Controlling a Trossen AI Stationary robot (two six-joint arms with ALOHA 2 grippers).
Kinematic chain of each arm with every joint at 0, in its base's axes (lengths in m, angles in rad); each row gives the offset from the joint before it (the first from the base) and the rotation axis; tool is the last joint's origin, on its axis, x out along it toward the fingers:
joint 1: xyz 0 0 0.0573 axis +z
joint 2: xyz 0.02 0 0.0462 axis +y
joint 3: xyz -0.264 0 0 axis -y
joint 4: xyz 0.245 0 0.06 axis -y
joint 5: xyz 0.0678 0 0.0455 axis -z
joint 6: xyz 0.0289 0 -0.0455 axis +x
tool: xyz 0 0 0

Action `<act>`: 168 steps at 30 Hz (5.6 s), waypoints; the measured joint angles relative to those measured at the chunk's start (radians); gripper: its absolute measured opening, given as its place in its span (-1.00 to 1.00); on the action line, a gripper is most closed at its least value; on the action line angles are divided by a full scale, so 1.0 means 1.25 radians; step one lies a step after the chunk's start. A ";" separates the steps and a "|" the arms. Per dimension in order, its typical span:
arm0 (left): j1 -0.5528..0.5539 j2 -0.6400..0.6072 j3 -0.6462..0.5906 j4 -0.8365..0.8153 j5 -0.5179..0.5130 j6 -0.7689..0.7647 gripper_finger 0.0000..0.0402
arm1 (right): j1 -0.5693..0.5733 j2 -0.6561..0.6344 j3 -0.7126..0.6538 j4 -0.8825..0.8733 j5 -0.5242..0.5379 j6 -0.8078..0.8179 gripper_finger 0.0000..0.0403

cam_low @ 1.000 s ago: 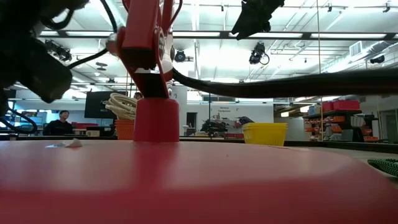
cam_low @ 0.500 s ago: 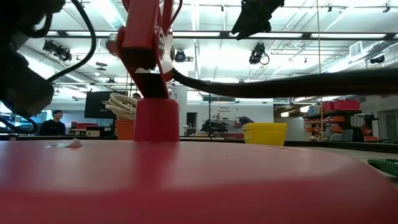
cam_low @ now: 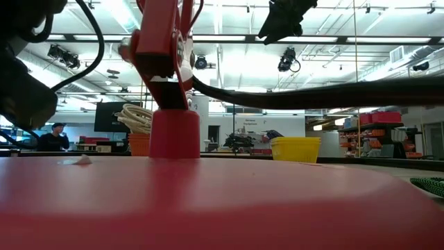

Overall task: Pick & Place USB Port
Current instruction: Put the brown HDMI cable into the orange bin

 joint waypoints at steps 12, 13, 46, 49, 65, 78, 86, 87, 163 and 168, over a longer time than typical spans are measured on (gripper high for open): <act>0.080 -0.200 -0.005 -0.164 -0.232 -0.054 -0.99 | 0.000 0.000 0.000 0.001 0.019 -0.018 0.03; 0.090 -0.230 -0.004 -0.184 -0.260 -0.057 -0.99 | 0.000 0.000 0.000 0.001 0.019 -0.021 0.03; 0.078 -0.088 -0.002 -0.147 0.048 -0.121 0.08 | -0.016 0.000 0.000 0.007 0.019 -0.037 0.03; 0.070 -0.061 -0.003 -0.064 0.043 -0.142 0.13 | -0.016 0.000 0.000 0.006 0.019 -0.043 0.03; 0.050 -0.016 0.000 0.098 -0.046 -0.242 0.10 | -0.016 0.000 0.000 0.004 0.019 -0.046 0.03; 0.077 0.005 0.002 0.006 -0.012 -0.132 -0.81 | -0.017 0.000 0.000 0.007 0.019 -0.044 0.03; 0.119 -0.136 -0.005 -0.142 -0.124 -0.135 -0.81 | -0.018 0.000 0.000 0.016 0.019 -0.045 0.03; 0.127 -0.164 -0.003 -0.166 -0.136 -0.137 -0.81 | -0.018 0.000 0.000 0.016 0.019 -0.046 0.03; 1.313 -0.065 0.723 -0.723 -0.300 0.995 -0.81 | -0.005 0.047 0.000 0.044 0.025 0.018 0.03; 1.313 -0.065 0.723 -0.728 -0.318 0.971 -0.81 | -0.004 0.047 0.000 0.045 0.025 0.017 0.03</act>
